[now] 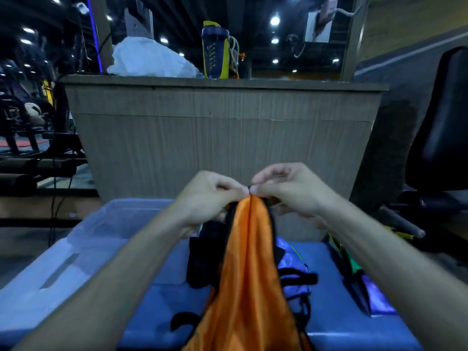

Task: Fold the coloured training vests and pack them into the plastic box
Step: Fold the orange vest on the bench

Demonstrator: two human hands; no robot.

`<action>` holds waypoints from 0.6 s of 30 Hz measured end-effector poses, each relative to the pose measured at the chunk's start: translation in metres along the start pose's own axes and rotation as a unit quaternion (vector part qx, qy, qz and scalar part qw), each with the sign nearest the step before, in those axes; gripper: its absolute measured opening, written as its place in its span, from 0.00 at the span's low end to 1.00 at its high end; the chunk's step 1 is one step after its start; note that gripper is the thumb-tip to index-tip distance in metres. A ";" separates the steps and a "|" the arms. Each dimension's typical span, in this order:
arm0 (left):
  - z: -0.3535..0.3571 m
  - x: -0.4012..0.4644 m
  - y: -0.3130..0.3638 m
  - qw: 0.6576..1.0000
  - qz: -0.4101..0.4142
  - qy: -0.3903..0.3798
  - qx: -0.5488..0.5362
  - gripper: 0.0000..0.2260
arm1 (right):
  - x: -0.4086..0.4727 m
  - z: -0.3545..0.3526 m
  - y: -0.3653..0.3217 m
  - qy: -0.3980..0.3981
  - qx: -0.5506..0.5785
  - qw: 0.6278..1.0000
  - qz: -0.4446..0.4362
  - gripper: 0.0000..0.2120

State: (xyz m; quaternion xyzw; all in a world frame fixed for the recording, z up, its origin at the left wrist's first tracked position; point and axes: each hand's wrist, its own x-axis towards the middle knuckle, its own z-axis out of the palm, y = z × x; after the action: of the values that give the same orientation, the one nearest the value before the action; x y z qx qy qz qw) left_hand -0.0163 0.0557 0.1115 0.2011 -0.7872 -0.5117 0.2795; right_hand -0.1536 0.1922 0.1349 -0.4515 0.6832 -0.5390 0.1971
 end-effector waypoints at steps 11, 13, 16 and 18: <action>0.020 -0.008 0.000 0.991 -0.046 0.030 -0.119 0.04 | 0.015 0.019 0.015 0.088 -0.021 0.996 -0.005 0.05; 0.017 -0.007 -0.001 0.992 -0.053 0.032 -0.108 0.04 | 0.015 0.020 0.013 0.091 -0.044 0.995 -0.012 0.05; 0.016 -0.010 0.002 0.992 -0.057 0.004 -0.114 0.05 | 0.012 0.021 0.010 0.066 -0.076 0.994 -0.038 0.04; 0.014 -0.014 0.007 0.985 -0.071 -0.038 -0.152 0.09 | 0.008 0.019 0.009 0.042 -0.119 0.990 -0.066 0.09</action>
State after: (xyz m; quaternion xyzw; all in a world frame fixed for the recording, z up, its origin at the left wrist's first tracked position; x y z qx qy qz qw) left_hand -0.0147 0.0768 0.1099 0.1919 -0.6943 -0.6511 0.2393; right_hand -0.1466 0.1750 0.1216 -0.4926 0.7188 -0.4846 0.0773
